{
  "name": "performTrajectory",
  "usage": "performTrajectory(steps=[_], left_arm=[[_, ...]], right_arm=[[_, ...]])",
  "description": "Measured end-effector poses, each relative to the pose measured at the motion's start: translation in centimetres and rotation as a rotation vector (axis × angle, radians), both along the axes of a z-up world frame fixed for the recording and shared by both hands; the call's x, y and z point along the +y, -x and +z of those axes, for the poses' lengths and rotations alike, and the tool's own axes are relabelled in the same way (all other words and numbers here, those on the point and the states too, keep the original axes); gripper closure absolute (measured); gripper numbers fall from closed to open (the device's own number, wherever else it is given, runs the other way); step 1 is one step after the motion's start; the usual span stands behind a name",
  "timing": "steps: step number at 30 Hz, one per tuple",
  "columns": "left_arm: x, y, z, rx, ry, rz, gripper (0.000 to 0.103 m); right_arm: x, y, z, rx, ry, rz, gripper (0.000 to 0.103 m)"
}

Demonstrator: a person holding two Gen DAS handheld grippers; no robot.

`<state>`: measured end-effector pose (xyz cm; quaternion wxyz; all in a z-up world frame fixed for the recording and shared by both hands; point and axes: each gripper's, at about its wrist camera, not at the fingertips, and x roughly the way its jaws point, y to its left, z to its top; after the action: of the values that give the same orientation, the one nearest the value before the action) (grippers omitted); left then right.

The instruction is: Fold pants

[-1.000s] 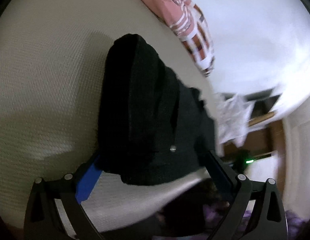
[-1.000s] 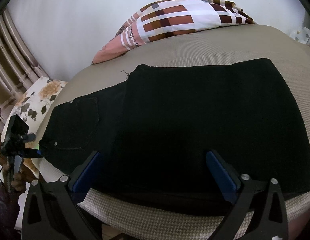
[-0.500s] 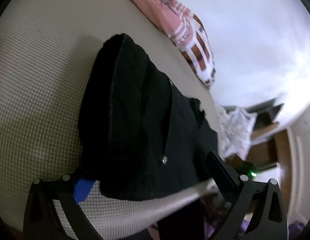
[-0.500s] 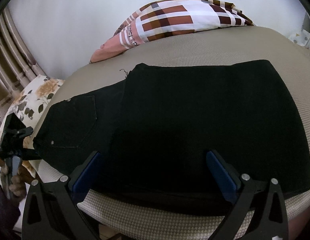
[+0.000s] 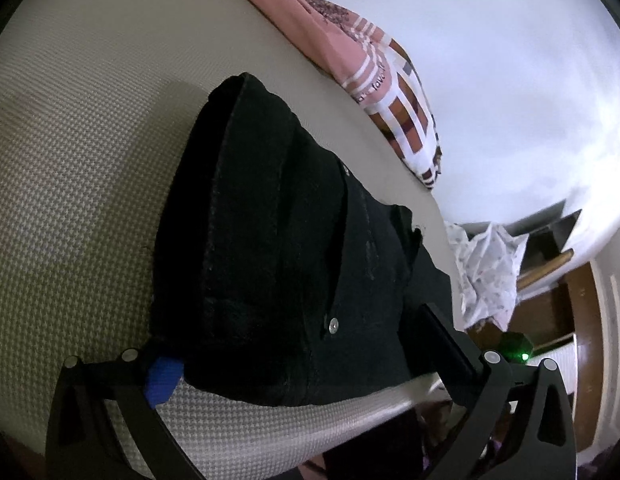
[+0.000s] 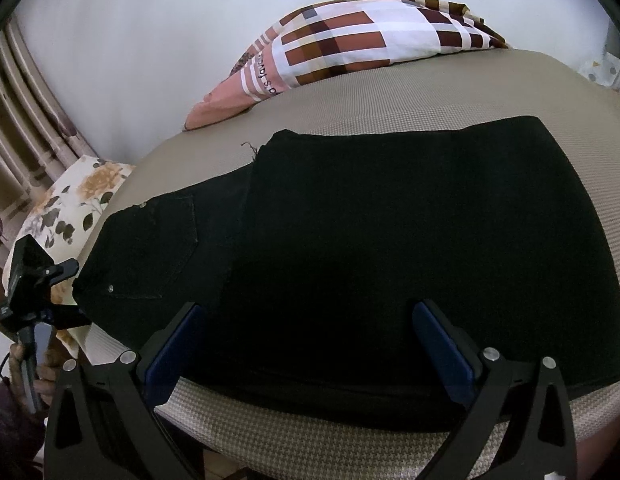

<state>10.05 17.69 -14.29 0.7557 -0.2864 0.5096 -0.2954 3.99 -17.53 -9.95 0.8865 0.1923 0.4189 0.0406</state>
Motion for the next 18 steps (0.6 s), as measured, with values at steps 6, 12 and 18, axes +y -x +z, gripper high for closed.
performTrajectory(steps=[6, 12, 18], left_arm=[[0.2, -0.2, -0.1, 0.024, 0.007, 0.039, 0.004], [2.5, 0.2, -1.5, 0.07, -0.005, 0.159, 0.071], [-0.5, 1.3, 2.2, -0.087, -0.256, 0.126, 0.072]], right_arm=[[0.0, 0.0, 0.0, 0.0, 0.003, 0.0, 0.0], [0.0, 0.0, 0.0, -0.001, 0.005, -0.001, 0.0], [-0.1, -0.1, 0.0, -0.001, 0.003, 0.001, 0.0]])
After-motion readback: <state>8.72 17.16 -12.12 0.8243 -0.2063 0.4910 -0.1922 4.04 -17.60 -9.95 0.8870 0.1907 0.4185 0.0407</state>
